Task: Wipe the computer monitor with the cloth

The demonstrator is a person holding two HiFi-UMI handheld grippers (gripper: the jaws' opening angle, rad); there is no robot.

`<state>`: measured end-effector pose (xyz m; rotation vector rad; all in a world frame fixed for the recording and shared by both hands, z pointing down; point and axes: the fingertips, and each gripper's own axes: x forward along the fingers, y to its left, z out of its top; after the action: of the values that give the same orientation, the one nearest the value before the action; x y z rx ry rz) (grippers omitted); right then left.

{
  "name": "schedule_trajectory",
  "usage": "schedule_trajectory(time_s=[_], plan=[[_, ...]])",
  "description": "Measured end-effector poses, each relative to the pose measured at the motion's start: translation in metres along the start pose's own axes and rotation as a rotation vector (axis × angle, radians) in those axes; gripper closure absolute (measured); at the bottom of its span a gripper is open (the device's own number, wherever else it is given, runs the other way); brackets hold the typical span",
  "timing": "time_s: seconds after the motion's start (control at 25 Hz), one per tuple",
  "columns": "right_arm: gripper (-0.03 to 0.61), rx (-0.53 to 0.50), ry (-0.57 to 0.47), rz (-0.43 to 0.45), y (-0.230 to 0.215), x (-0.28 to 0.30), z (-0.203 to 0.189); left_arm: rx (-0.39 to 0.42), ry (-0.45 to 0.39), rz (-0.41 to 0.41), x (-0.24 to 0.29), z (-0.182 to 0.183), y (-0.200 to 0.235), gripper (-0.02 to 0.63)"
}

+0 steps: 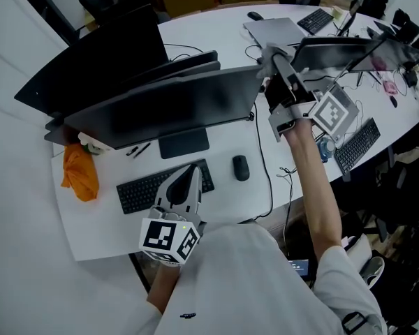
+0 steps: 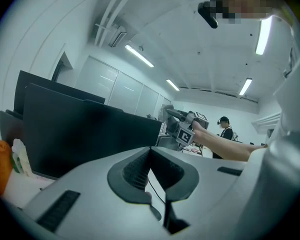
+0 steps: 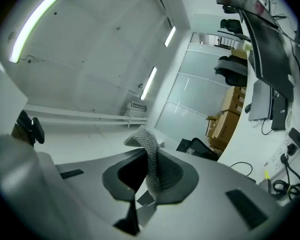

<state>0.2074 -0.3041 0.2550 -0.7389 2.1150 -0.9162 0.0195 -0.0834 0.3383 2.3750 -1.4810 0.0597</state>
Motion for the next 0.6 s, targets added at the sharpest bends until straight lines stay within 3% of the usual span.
schedule_trajectory(time_s=[0.2, 0.36, 0.6], plan=[[0.541, -0.191, 0.073, 0.02, 0.042, -0.007, -0.009, 0.008, -0.019, 0.002, -0.004, 0.01, 0.004, 0.595], [0.537, -0.427, 0.15, -0.007, 0.069, -0.022, -0.024, 0.015, -0.031, 0.003, -0.005, 0.015, 0.009, 0.594], [0.538, -0.676, 0.263, -0.063, 0.084, -0.053, -0.057, 0.023, -0.037, 0.002, -0.005, 0.019, 0.011, 0.595]])
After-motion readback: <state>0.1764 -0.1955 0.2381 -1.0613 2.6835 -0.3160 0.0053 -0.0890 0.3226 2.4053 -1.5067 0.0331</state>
